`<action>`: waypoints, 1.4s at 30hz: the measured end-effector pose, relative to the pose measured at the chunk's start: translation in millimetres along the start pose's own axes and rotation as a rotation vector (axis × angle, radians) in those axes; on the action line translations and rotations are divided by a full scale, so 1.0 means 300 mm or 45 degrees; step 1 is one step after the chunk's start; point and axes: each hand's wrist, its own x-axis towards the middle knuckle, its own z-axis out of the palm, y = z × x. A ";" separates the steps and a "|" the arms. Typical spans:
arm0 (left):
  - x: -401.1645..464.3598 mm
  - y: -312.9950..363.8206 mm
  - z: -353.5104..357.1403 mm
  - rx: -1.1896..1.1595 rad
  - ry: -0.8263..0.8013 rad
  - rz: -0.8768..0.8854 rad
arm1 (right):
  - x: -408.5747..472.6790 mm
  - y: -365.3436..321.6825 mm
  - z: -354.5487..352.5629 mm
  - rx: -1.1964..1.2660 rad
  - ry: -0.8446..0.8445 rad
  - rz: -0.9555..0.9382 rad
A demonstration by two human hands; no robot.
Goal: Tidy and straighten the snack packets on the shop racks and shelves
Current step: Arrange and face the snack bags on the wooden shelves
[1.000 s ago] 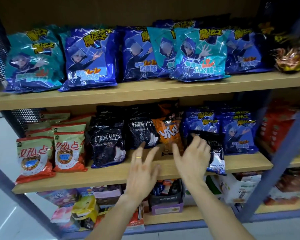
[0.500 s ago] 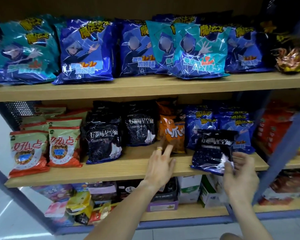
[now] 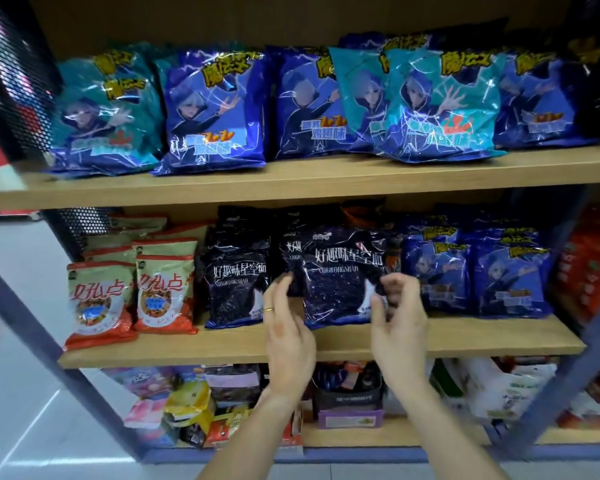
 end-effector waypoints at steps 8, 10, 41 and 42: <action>0.087 -0.141 -0.061 0.666 -0.305 0.471 | 0.056 0.031 0.279 -0.608 -0.340 0.050; 0.094 -0.182 -0.057 0.847 -0.502 0.516 | 0.046 0.057 0.292 -0.759 -0.418 0.019; 0.583 0.694 -0.251 0.085 -0.303 0.381 | 0.534 -0.547 -0.364 -0.591 0.309 -0.099; 0.609 0.711 -0.208 0.064 -0.357 0.279 | 0.570 -0.538 -0.368 -0.610 0.261 0.020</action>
